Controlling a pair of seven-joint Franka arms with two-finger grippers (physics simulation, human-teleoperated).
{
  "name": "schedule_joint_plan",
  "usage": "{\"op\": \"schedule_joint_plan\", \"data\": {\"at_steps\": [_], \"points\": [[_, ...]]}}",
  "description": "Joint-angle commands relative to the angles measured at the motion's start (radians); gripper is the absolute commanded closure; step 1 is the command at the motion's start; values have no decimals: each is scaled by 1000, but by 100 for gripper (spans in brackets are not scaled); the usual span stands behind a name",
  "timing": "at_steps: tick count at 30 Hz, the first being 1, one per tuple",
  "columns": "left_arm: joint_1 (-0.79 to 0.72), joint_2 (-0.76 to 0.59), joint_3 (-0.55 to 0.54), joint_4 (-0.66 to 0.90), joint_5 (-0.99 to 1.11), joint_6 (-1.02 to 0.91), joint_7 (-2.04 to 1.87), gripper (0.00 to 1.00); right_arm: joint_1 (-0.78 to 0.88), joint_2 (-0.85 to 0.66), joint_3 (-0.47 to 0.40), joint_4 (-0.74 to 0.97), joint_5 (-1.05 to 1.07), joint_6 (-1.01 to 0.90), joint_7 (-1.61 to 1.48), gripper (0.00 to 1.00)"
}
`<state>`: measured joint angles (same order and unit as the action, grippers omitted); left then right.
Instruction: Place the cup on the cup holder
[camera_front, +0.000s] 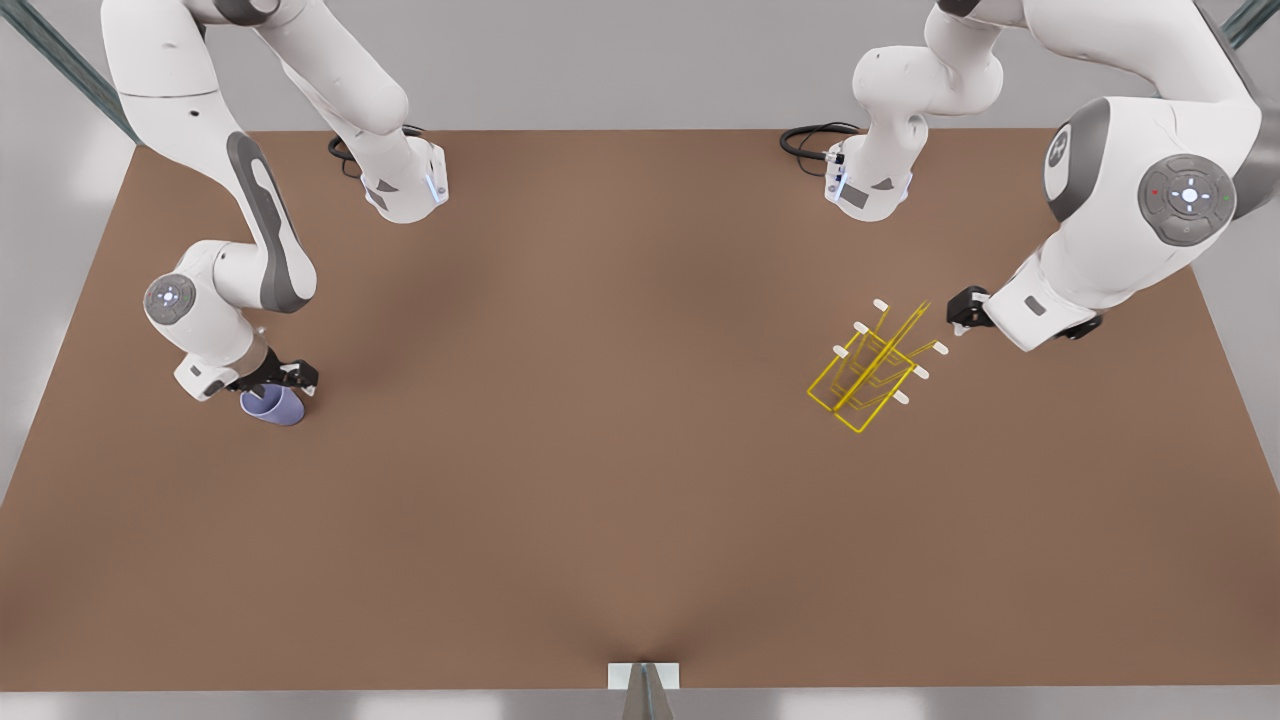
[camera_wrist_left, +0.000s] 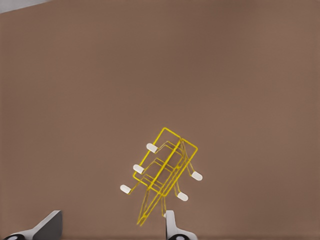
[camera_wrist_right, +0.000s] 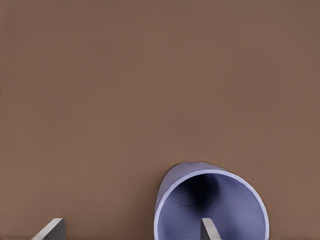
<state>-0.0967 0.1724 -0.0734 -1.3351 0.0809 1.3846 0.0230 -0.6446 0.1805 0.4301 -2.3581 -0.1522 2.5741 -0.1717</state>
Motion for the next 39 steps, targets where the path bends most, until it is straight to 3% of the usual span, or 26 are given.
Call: {"op": "schedule_joint_plan", "data": {"at_steps": [1, 21, 22, 23, 24, 35, 39], "points": [[2, -2, 0, 1, 0, 1, 0, 0, -1, 7, 1, 0, 0, 15, -65, 0], [2, 1, 1, -1, 0, 1, -2, 0, -59, 102, 6, -6, -83, 60, -68, 0], [2, 1, 1, 1, 0, 1, -2, 0, -61, 102, 6, -6, -83, 60, -68, 16], [2, -1, 1, -1, -1, 1, -2, 0, -61, 100, 6, -6, -81, 60, -68, 56], [2, 9, 1, -1, -1, 1, -3, 0, -61, 99, 6, -4, -81, 58, -68, 79], [11, -1, 3, -1, 2, -1, 3, 0, -105, 83, 64, -6, -81, 41, -60, 79], [6, 6, 3, -1, 2, -1, 0, 0, -133, 47, 121, 31, -79, -94, -51, 79]]}}
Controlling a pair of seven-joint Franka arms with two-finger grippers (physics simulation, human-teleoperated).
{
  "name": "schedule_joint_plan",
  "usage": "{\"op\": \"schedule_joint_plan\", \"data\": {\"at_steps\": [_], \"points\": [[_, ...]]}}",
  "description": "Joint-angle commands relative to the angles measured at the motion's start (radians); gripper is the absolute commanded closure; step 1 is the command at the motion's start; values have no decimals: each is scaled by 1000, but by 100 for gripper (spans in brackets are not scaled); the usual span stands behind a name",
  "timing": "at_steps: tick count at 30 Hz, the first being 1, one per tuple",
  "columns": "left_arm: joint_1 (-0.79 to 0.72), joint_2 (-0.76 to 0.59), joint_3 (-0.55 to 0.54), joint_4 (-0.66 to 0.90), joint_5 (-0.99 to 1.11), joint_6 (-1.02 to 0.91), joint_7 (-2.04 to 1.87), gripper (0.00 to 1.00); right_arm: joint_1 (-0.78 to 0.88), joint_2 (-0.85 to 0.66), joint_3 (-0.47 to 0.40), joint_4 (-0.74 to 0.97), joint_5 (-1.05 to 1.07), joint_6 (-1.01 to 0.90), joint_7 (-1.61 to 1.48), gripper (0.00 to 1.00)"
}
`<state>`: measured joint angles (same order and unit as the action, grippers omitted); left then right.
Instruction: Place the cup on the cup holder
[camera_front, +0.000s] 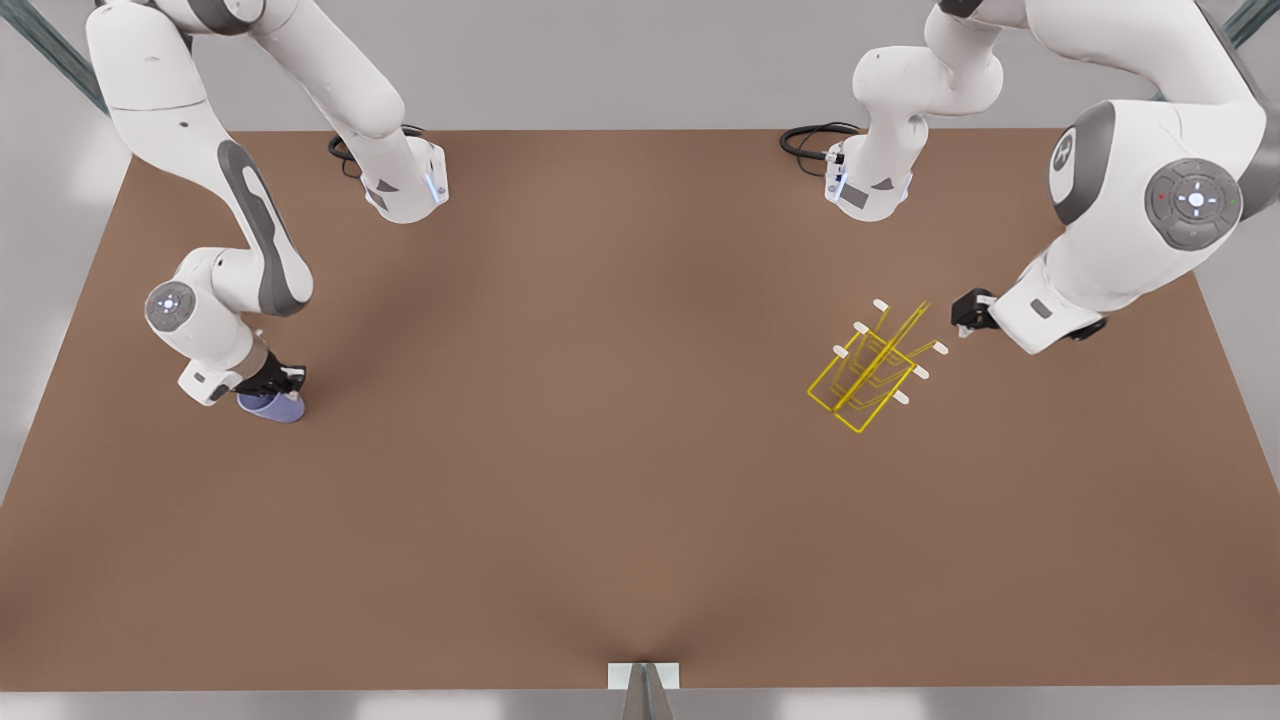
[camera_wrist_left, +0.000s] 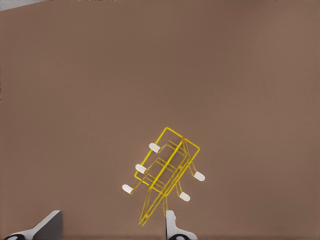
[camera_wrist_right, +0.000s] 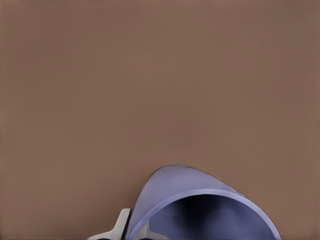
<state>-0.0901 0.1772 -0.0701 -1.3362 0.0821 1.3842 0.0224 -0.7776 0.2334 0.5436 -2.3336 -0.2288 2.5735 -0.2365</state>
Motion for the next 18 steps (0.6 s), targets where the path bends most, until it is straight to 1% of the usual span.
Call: {"op": "schedule_joint_plan", "data": {"at_steps": [1, 2, 3, 4, 5, 6, 9, 11, 12, 13, 14, 15, 16, 18], "points": [[-3, 1, 1, 0, 1, -1, 1, 0, 1, -13, 21, 36, -3, -139, 16, 79], [-3, -1, 1, 0, 1, -1, -1, 0, 17, -14, 39, 77, -3, -202, 54, 79], [-3, -1, 0, 2, 1, -1, -1, 0, 18, -13, 78, 125, 0, -269, 94, 79], [-5, -1, 0, 2, 1, -1, -1, 0, 23, -11, 104, 148, 6, -289, 128, 79], [-5, 1, 0, 2, 1, -1, -1, 0, 43, -3, 124, 192, 13, -343, 172, 79], [-5, 1, 0, 2, 1, 1, -1, 0, 83, -2, 124, 218, 38, -361, 203, 79], [-3, 1, 0, 2, 1, -1, -1, 0, 207, 20, 121, 286, 114, -366, 345, 79], [-3, 1, 0, 0, 1, -1, -1, 0, 274, 50, 124, 332, 161, -342, 367, 79], [-3, 1, 0, 0, 1, -1, -1, 0, 270, 93, 136, 341, 163, -234, 365, 79], [-3, 1, 0, 0, 1, -1, -1, 0, 239, 127, 177, 338, 180, -145, 365, 79], [-3, 1, 0, 0, 1, -1, -1, 0, 89, 213, 338, 333, 183, -44, 365, 79], [-3, 1, 0, 0, 1, -1, -1, 0, -17, 276, 441, 315, 183, 45, 362, 79], [-3, 2, 0, 0, 2, 1, -1, 0, -89, 345, 524, 315, 183, 122, 364, 79], [-3, 1, 0, 0, 2, -1, -1, 0, -166, 426, 621, 321, 236, 160, 364, 79]]}}
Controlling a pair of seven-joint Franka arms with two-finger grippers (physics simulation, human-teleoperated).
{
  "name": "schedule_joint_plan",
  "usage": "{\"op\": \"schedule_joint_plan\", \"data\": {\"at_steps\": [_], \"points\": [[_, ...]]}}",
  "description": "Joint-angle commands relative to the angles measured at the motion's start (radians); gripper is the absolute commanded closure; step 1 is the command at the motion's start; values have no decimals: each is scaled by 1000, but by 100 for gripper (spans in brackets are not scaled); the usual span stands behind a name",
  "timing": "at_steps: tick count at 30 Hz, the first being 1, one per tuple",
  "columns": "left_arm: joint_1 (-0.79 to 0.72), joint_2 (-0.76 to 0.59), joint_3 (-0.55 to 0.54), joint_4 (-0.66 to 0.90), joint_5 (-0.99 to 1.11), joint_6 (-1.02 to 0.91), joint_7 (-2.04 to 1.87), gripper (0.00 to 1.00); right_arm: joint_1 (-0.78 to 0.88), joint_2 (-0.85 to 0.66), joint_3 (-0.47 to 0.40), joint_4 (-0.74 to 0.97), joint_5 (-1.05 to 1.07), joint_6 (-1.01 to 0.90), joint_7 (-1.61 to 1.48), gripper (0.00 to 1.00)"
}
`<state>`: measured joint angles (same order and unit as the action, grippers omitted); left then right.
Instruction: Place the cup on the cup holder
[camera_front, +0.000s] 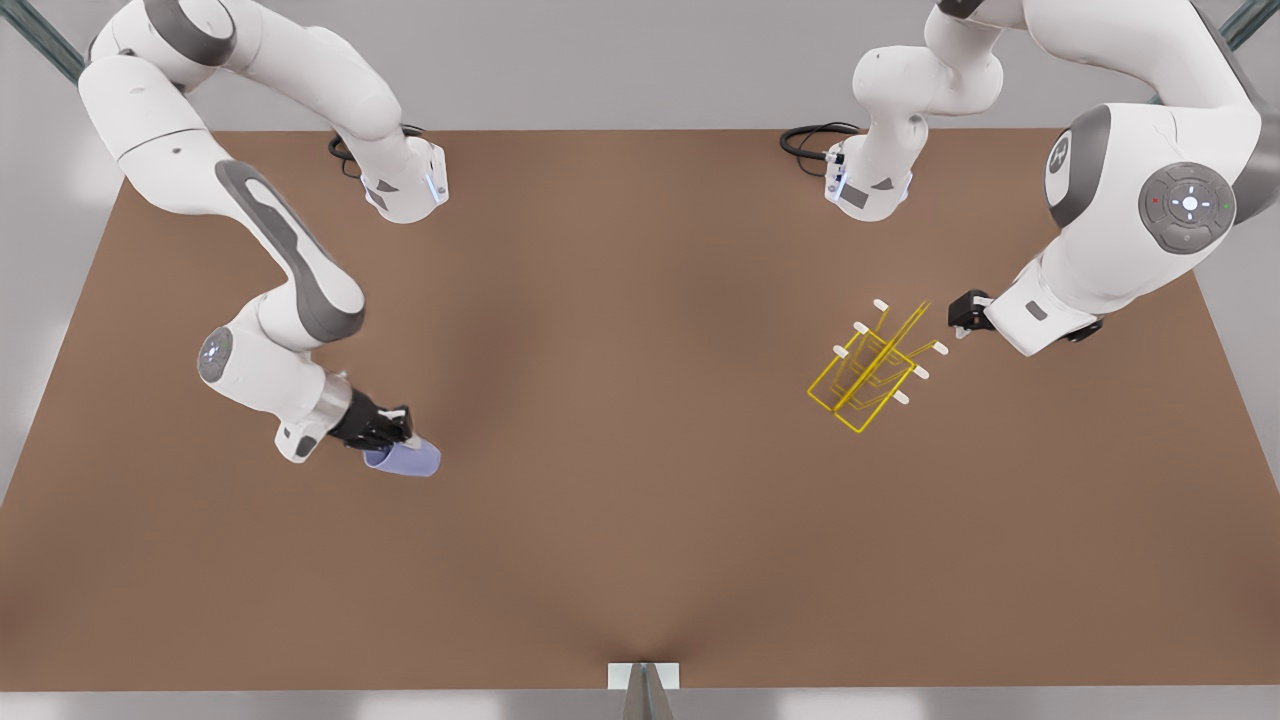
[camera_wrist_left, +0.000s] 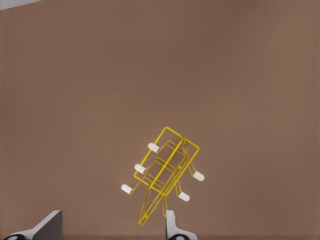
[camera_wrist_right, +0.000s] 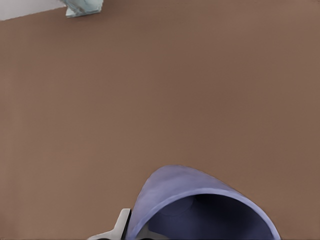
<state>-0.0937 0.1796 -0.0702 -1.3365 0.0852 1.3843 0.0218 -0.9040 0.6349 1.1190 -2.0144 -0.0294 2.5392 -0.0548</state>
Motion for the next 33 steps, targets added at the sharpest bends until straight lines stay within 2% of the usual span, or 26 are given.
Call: {"op": "schedule_joint_plan", "data": {"at_steps": [1, 3, 6, 7, 9, 11, 19, 33], "points": [[0, -2, 0, 0, 11, -1, 0, 0, -46, 80, 65, 0, 66, 245, 182, 79], [0, 0, 0, 0, 13, -1, 1, 0, -75, 203, 160, -9, 74, 320, 184, 79], [-1, 0, -2, 0, 48, -1, 0, 0, -32, 325, 228, -35, 149, 437, 234, 79], [-1, 0, -2, 0, 45, 1, -2, 0, 5, 419, 248, -27, 152, 447, 254, 79], [-1, 1, -2, 0, 45, -1, -2, 0, 134, 463, 248, -9, 154, 533, 343, 79], [0, 1, 0, -3, 48, -1, 1, 0, 227, 476, 243, 63, 155, 535, 420, 79], [3, 3, 0, -4, 48, -1, -5, 0, 470, 574, 182, 256, 151, 530, 458, 79], [3, 17, 3, -12, 87, 7, -34, 0, 599, 703, 166, 276, 66, 536, 538, 79]]}}
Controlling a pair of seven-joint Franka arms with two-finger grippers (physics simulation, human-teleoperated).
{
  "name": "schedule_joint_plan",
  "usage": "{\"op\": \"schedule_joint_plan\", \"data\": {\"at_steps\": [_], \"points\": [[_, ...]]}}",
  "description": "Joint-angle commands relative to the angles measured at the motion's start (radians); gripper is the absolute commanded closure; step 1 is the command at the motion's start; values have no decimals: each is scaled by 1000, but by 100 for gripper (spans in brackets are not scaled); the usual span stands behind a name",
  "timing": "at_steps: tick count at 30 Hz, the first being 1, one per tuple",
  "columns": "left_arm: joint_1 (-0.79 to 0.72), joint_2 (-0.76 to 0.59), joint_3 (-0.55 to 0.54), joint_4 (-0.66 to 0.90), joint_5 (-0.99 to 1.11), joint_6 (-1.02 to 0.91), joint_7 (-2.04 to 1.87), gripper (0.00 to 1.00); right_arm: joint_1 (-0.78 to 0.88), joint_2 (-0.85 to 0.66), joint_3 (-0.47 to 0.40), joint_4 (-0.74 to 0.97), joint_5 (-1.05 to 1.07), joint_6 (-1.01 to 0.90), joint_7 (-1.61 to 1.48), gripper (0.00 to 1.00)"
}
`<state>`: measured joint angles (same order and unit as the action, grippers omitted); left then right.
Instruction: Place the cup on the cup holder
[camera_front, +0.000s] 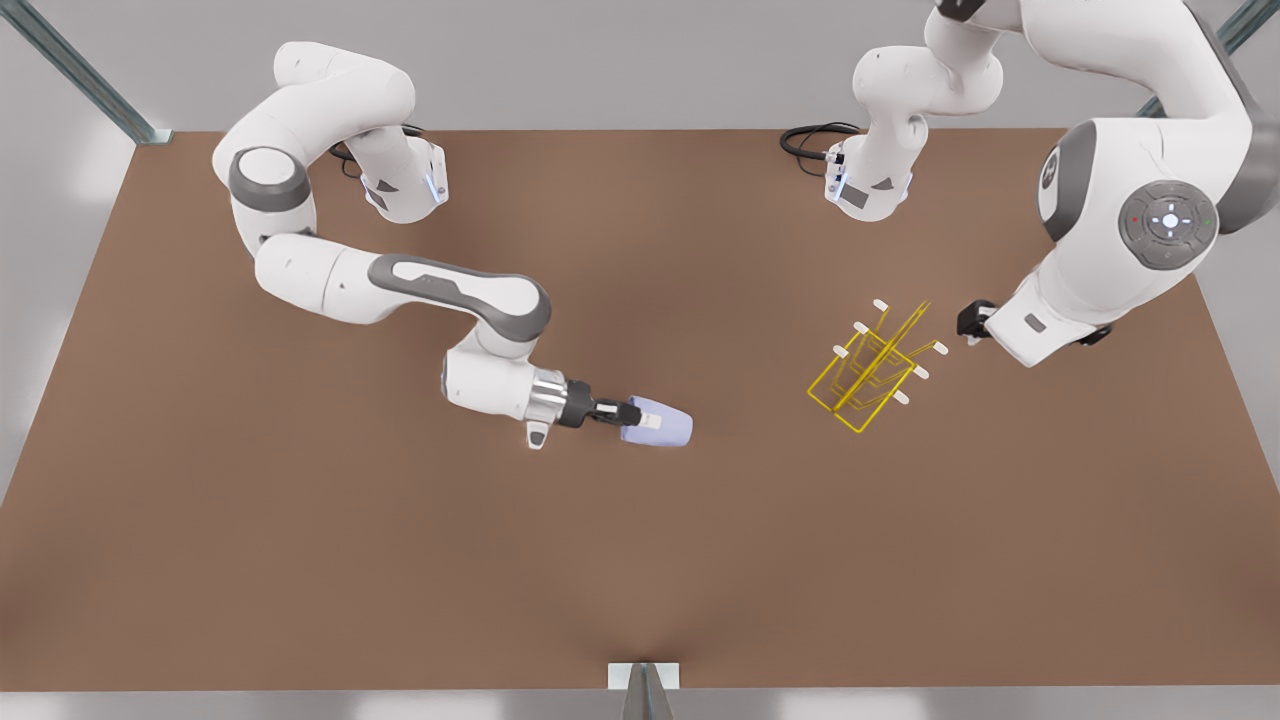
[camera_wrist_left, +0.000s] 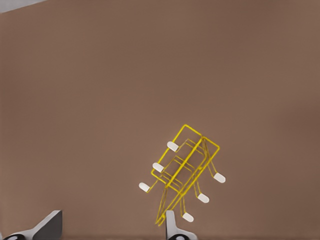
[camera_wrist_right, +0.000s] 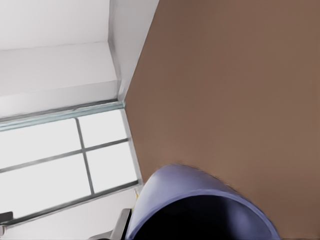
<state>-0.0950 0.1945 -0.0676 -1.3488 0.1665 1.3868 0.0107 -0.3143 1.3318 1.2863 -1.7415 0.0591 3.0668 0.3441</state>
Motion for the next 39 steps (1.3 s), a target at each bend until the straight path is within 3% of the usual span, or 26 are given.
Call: {"op": "schedule_joint_plan", "data": {"at_steps": [1, 12, 14, 16, 17, 19, 24, 26, 28, 29, 32, 34, 37, 39], "points": [[6, 2, 0, 0, 5, 5, -23, 0, 26, 12, -1, 19, -22, 9, 139, 79], [-2, 6, 0, -1, 42, 3, -63, 0, 50, 79, -58, 42, -156, 47, 128, 79], [1, 6, 2, -3, 42, 3, -63, 0, 60, 84, -70, 42, -194, 50, 124, 65], [3, 6, 0, -3, 42, 3, -63, 0, 64, 84, -87, 42, -219, 50, 124, 58], [4, 6, 2, -3, 42, 3, -63, 0, 64, 84, -94, 42, -231, 61, 124, 46], [6, 5, 2, -3, 42, 3, -63, 0, 72, 83, -97, 40, -231, 93, 167, 0], [-6, 6, 0, 2, 41, 2, -86, 0, 78, 81, -122, 40, -260, 101, 168, 0], [-103, 5, -9, 23, 1, -38, -484, 0, 73, 81, -124, 40, -263, 101, 167, 0], [-146, -1, -14, 158, -249, -81, -1106, 0, 64, 81, -125, 36, -277, 96, 167, 0], [-170, 0, -41, 189, -266, -80, -1221, 0, 49, 79, -130, 30, -280, 93, 165, 0], [-308, 8, -47, 188, -268, 84, -1695, 0, -14, 76, -130, -23, -301, 92, 161, 0], [-357, 19, -49, 183, -251, 86, -1925, 0, -86, 60, -128, -102, -318, 89, 161, 0], [-456, 48, -52, 189, -203, 51, -1951, 0, -222, -16, -117, -225, -318, 33, 161, 0], [-476, 49, -121, 185, -236, 17, -1953, 0, -313, -91, -101, -294, -317, -22, 161, 0]]}}
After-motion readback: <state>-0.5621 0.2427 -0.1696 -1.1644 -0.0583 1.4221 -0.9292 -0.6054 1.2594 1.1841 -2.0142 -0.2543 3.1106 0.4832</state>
